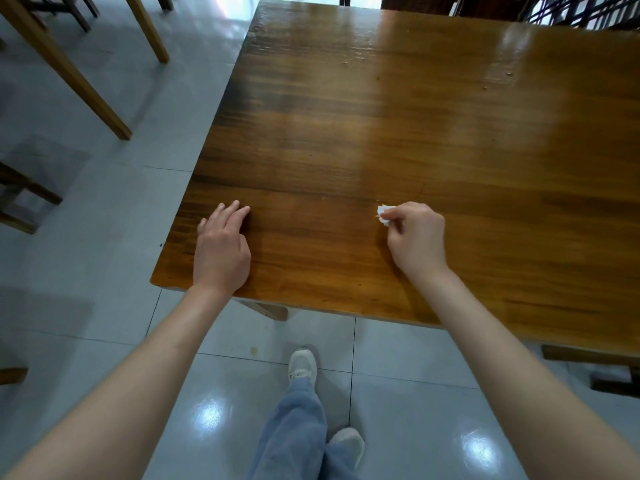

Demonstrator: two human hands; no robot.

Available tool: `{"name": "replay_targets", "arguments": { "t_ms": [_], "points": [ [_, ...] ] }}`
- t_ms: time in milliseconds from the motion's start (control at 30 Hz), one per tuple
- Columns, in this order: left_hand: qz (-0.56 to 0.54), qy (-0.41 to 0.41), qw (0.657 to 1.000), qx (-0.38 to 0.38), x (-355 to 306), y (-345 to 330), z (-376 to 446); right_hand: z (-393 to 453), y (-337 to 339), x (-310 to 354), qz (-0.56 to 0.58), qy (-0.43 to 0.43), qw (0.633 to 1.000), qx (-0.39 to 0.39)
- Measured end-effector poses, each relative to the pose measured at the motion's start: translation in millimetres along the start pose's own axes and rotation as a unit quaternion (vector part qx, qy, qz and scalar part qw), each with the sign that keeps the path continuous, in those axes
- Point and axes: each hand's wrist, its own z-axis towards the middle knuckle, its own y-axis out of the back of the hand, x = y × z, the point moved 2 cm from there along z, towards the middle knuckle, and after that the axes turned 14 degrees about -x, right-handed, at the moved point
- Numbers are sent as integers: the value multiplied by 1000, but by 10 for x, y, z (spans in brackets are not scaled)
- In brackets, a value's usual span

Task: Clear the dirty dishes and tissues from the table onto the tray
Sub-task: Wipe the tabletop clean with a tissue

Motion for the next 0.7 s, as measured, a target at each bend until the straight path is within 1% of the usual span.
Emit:
{"name": "replay_targets", "arguments": {
  "t_ms": [167,267,500,600,700],
  "points": [
    [-4,12,1000,2,-10,14,17,181,-144,240,3,62,998,31],
    [-4,12,1000,11,-26,24,13,251,-185,271,-1,68,997,42],
    [-29,1,999,15,-160,15,42,329,-236,314,19,90,995,31],
    [-60,-39,997,8,-414,-85,173,392,-298,283,18,82,996,32],
    [-59,-82,995,16,-720,-287,378,422,-391,232,8,77,995,55]
  ]
}}
